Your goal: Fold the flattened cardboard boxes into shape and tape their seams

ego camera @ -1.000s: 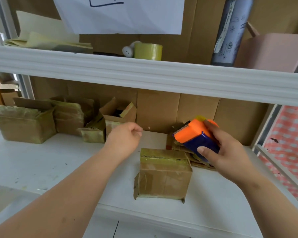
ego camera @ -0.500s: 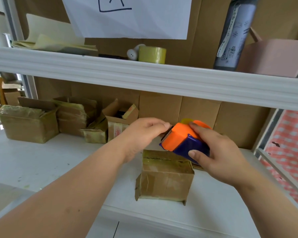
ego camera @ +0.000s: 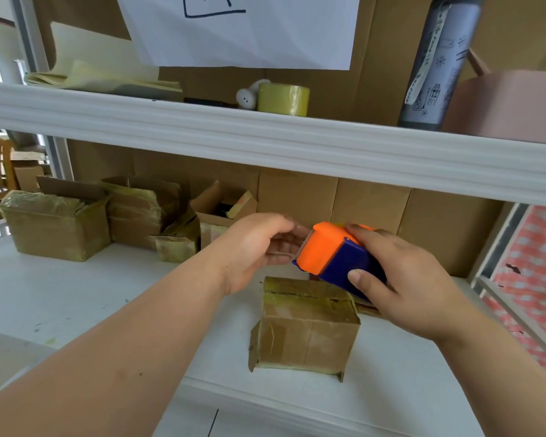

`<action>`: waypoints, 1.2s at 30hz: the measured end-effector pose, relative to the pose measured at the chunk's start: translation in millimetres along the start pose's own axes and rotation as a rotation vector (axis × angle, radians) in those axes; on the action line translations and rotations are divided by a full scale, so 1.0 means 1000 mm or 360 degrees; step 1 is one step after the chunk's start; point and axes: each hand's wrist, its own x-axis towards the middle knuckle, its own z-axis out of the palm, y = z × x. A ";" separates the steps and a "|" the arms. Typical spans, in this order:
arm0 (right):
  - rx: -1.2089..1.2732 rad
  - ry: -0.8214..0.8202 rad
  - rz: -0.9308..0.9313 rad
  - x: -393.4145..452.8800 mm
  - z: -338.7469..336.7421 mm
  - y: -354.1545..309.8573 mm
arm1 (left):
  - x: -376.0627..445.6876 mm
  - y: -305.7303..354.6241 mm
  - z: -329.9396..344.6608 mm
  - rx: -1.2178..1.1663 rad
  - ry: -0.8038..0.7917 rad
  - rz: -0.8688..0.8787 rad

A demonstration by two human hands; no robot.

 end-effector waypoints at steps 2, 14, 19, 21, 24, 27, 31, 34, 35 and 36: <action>-0.0043 0.0025 -0.0019 0.003 0.000 0.001 | 0.002 -0.001 0.000 0.0123 -0.0014 0.0004; 0.0220 -0.0088 0.0035 0.020 -0.003 0.015 | 0.015 -0.006 0.013 0.0253 0.0296 0.0036; 0.0508 -0.0269 0.0081 0.022 -0.004 0.023 | 0.021 -0.001 0.019 0.0288 0.0372 0.0136; 0.0565 -0.0270 0.0079 0.022 -0.005 0.027 | 0.024 0.002 0.018 0.0356 0.0415 0.0190; 0.0619 -0.0291 0.0070 0.021 -0.008 0.031 | 0.026 0.004 0.014 0.0412 0.0464 0.0241; 0.0623 -0.0332 0.0055 0.021 -0.013 0.034 | 0.028 0.002 0.014 0.0438 0.0476 0.0264; 0.0455 -0.0396 0.0075 0.026 -0.013 0.041 | 0.030 0.001 0.012 0.0382 0.0566 0.0263; 0.0240 -0.0428 0.0103 0.024 -0.008 0.052 | 0.031 0.010 -0.004 0.0302 0.0699 0.0263; 0.0230 -0.0436 0.0135 0.022 -0.006 0.059 | 0.030 0.014 -0.013 0.0238 0.0731 0.0251; 0.0243 -0.0452 0.0175 0.020 -0.005 0.064 | 0.029 0.016 -0.022 0.0189 0.0756 0.0236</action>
